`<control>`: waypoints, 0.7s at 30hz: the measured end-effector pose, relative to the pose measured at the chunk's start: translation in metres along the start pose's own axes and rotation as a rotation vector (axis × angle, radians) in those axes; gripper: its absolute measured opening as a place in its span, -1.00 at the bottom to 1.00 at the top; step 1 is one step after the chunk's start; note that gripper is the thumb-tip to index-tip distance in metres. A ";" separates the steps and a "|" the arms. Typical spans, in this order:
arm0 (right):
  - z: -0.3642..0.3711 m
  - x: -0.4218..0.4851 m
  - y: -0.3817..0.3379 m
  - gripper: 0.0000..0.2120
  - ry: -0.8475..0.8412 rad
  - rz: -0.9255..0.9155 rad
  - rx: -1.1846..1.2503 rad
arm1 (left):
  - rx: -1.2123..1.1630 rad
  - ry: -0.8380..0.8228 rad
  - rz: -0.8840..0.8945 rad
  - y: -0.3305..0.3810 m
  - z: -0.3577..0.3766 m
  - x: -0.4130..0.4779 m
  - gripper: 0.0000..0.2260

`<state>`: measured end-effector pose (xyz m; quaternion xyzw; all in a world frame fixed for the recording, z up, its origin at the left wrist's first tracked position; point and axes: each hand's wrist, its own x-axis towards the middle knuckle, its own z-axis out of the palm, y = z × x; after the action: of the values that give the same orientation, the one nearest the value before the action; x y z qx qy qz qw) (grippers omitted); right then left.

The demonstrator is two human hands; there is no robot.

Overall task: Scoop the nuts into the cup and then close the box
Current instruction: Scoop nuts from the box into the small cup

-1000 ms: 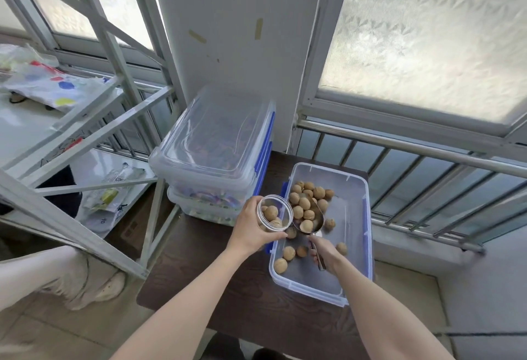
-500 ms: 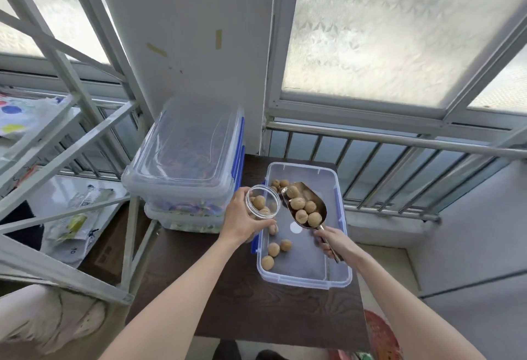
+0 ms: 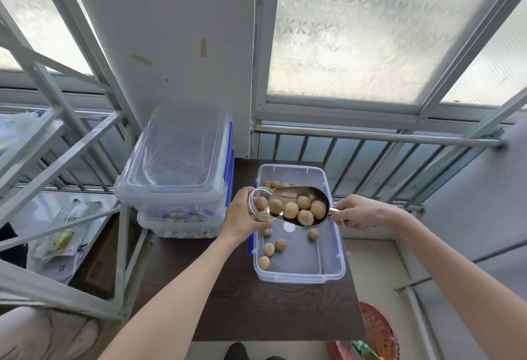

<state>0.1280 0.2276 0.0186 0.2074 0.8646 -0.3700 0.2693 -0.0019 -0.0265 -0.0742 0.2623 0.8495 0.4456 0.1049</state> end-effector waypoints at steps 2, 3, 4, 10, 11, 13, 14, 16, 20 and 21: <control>-0.007 0.005 -0.011 -0.76 0.017 0.025 -0.103 | 0.004 -0.001 0.009 -0.003 -0.002 -0.001 -0.32; -0.012 0.010 -0.016 -0.76 0.015 0.029 -0.130 | 0.005 0.006 0.007 -0.003 -0.002 0.001 -0.31; -0.017 0.015 -0.019 -0.76 0.013 0.031 -0.148 | 0.004 0.011 0.004 -0.004 -0.002 0.003 -0.31; -0.018 0.018 -0.021 -0.78 0.031 0.026 -0.163 | -0.006 -0.007 0.018 -0.001 0.001 0.001 -0.30; -0.017 0.019 -0.020 -0.78 0.033 0.020 -0.158 | -0.006 -0.006 0.020 -0.002 0.001 0.000 -0.30; -0.015 0.019 -0.017 -0.79 0.034 0.013 -0.146 | 0.003 -0.007 0.025 -0.003 0.002 0.001 -0.30; -0.014 0.019 -0.015 -0.79 0.033 0.009 -0.141 | 0.006 -0.007 0.026 -0.004 0.002 0.001 -0.30; -0.012 0.019 -0.011 -0.80 0.034 0.002 -0.123 | 0.000 -0.005 0.022 -0.006 0.003 0.000 -0.31; -0.007 0.022 0.002 -0.79 0.052 -0.021 -0.083 | -0.025 0.015 0.005 -0.010 0.006 0.000 -0.31; -0.005 0.024 0.006 -0.79 0.056 -0.026 -0.066 | -0.030 0.019 0.003 -0.010 0.006 0.000 -0.31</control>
<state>0.1111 0.2392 0.0033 0.1973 0.8861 -0.3390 0.2469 -0.0031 -0.0267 -0.0858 0.2579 0.8432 0.4609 0.1002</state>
